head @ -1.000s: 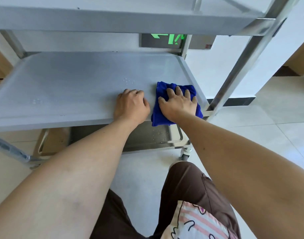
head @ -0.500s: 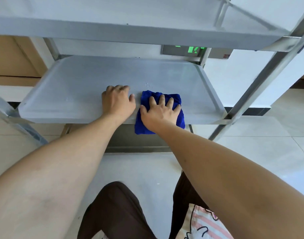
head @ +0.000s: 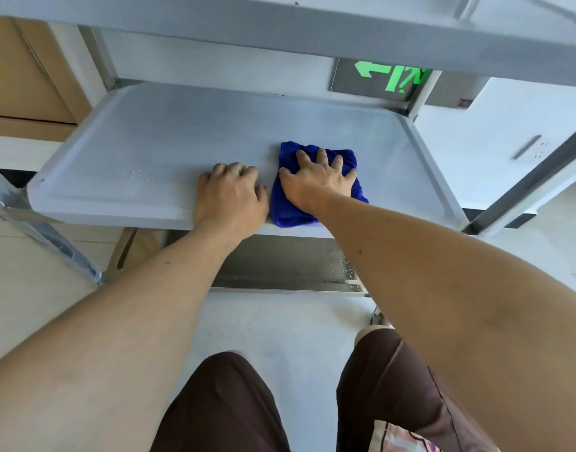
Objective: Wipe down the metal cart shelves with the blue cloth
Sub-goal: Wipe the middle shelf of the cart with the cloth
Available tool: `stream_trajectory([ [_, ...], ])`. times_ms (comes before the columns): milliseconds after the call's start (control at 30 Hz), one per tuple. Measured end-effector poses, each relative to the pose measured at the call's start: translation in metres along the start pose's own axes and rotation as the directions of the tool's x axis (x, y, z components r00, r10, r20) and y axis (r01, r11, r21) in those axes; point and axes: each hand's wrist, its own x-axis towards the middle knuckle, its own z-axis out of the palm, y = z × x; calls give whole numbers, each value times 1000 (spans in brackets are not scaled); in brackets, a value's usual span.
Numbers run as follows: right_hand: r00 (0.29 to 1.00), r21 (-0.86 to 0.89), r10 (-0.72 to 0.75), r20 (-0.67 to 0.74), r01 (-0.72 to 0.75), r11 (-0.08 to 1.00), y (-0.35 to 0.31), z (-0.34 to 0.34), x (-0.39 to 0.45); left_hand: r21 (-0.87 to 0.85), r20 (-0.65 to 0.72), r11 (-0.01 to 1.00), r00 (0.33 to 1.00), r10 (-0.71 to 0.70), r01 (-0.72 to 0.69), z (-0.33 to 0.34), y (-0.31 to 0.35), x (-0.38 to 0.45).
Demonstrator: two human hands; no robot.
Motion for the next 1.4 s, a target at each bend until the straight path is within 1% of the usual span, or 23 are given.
stream_trajectory([
  [133,1000,9,13,-18,-13,1000,-9,-3,34,21,15,1000,1000,-16,16,-2,3,7],
  [267,999,-11,45,-16,-46,999,-10,1,71,-2,40,1000,999,-15,15,5,6,6],
  [400,999,-14,47,-1,-47,999,-15,3,110,-21,18,999,999,-26,27,13,5,3],
  [567,997,-30,70,-19,-70,997,-21,2,156,-38,2,999,1000,-18,18,21,5,6],
  [800,1000,-26,25,-16,-25,999,-52,5,187,-30,-38,997,997,-71,70,25,-11,12],
  [900,1000,-22,-10,-30,9,1000,-54,3,188,-24,-41,997,996,-79,78,25,-13,18],
  [967,999,-26,-46,-11,46,999,-52,7,179,-33,-38,996,995,-87,86,27,-15,17],
  [1067,997,-12,-80,-11,80,997,-41,16,158,-40,-38,996,996,-86,84,31,-15,13],
  [1200,993,-39,-116,-18,115,993,-27,20,125,-55,-17,994,996,-92,91,34,-13,16],
  [1333,989,-24,-140,-44,139,990,-13,12,94,-65,-16,995,997,-73,72,28,-10,25],
  [1400,990,-20,-137,-34,136,990,-5,10,79,-81,-4,994,997,-75,74,25,-6,27],
])
